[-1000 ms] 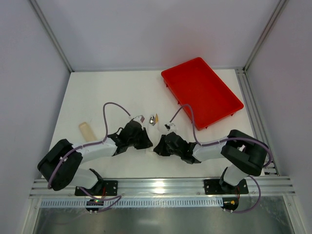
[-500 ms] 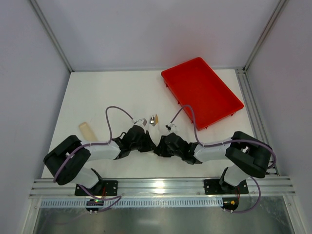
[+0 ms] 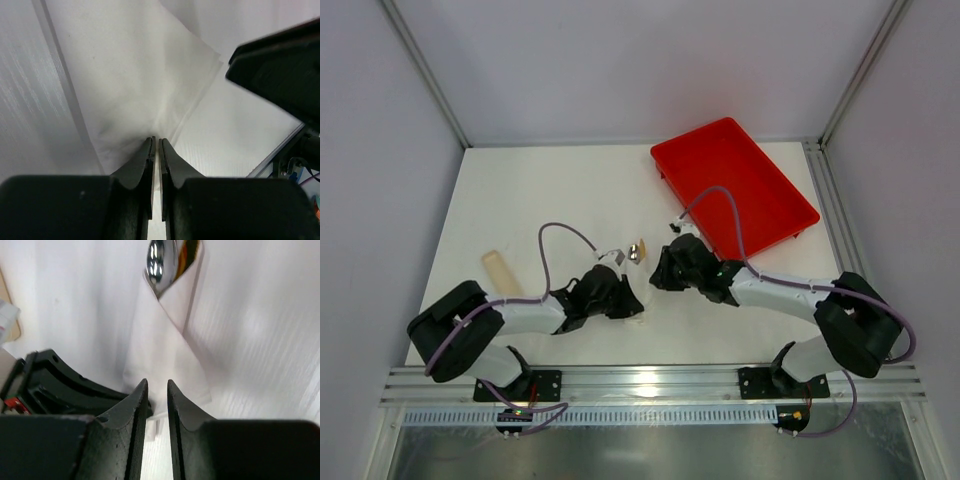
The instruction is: Place the utensils on the paper napkin and roll it up
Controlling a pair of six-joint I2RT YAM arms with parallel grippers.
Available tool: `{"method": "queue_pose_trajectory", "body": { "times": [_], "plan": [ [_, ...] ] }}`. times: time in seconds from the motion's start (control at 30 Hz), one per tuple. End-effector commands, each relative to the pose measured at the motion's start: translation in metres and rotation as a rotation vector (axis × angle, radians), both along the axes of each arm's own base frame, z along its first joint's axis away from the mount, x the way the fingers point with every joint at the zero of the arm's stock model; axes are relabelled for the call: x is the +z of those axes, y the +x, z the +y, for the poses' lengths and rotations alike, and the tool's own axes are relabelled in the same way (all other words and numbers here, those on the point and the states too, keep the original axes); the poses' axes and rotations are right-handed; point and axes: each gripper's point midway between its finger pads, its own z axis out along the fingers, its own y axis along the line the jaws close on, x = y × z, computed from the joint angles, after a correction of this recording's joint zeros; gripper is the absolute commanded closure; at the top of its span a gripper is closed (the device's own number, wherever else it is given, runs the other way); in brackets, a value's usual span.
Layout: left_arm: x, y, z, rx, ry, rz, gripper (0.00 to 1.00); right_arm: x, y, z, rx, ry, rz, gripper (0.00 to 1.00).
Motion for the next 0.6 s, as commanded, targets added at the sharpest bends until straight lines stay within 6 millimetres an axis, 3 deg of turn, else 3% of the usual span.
{"method": "queue_pose_trajectory", "body": {
  "times": [0.0,0.1,0.23,0.4,0.57],
  "plan": [
    [-0.019,-0.014,0.018,-0.001,0.083,0.033,0.89,0.018,0.014,0.016,0.107,-0.007,-0.039,0.76],
    [-0.015,-0.013,0.018,-0.004,0.081,0.021,0.88,0.021,0.023,0.024,0.13,-0.016,-0.055,0.77],
    [-0.012,-0.013,0.02,-0.002,0.083,0.013,0.86,-0.006,0.02,0.023,0.136,-0.049,-0.003,0.78],
    [-0.007,-0.016,0.022,-0.008,0.078,0.006,0.8,-0.039,0.005,0.007,0.115,-0.072,0.035,0.8],
    [0.016,-0.017,0.012,-0.038,0.002,-0.023,0.68,-0.058,-0.008,-0.006,0.117,-0.127,0.051,0.81]
  ]
}}
